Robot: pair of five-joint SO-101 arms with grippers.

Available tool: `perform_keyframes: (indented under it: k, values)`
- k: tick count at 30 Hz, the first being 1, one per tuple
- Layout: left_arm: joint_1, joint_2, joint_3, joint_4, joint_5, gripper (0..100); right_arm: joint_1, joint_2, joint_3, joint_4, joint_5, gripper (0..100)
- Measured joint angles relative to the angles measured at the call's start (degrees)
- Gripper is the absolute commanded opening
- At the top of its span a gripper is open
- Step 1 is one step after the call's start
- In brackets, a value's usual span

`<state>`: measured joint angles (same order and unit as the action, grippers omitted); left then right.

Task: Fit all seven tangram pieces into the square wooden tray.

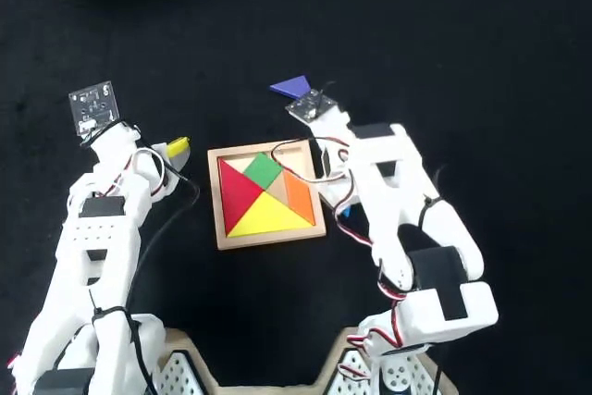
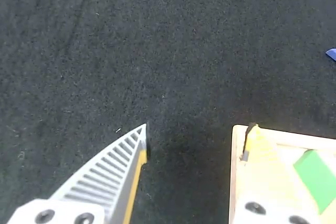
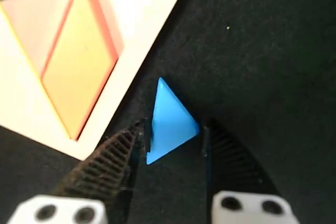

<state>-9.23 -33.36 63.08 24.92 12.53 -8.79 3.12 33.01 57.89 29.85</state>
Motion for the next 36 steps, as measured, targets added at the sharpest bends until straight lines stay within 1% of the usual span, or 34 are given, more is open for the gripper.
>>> perform_keyframes:
  k: [9, 12, 14, 17, 19, 22, 24, 29, 36]
  values:
    - [0.0, 0.0, 0.0, 0.0, 0.0, 29, 0.0, 0.0, 0.62, -1.85, 0.0, 16.2]
    - [0.0, 0.0, 0.0, 0.0, 0.0, 29, 0.0, 2.37, 0.62, -3.6, 0.0, 16.1]
    - [0.0, 0.0, 0.0, 0.0, 0.0, 29, 0.0, 3.6, -0.18, -3.6, 0.0, 12.4]
    - [0.0, 0.0, 0.0, 0.0, 0.0, 29, 0.09, 4.66, -1.67, -2.99, 0.0, 0.5]
    - [0.0, 0.0, 0.0, 0.0, 0.0, 29, 0.18, 4.92, -2.2, -3.34, 0.0, 3.1]
    - [0.0, 0.0, 0.0, 0.0, 0.0, 29, 0.26, 4.92, -2.37, -3.34, 0.0, 0.9]
    - [0.0, 0.0, 0.0, 0.0, 0.0, 29, 0.26, 4.66, -2.37, -3.16, -0.35, 1.1]
    - [0.0, 0.0, 0.0, 0.0, 0.0, 29, -1.14, -2.29, -2.29, 0.09, -6.51, 1.1]
    - [0.0, 0.0, 0.0, 0.0, 0.0, 29, -9.14, -16.26, -2.29, 4.13, -11.08, 1.1]
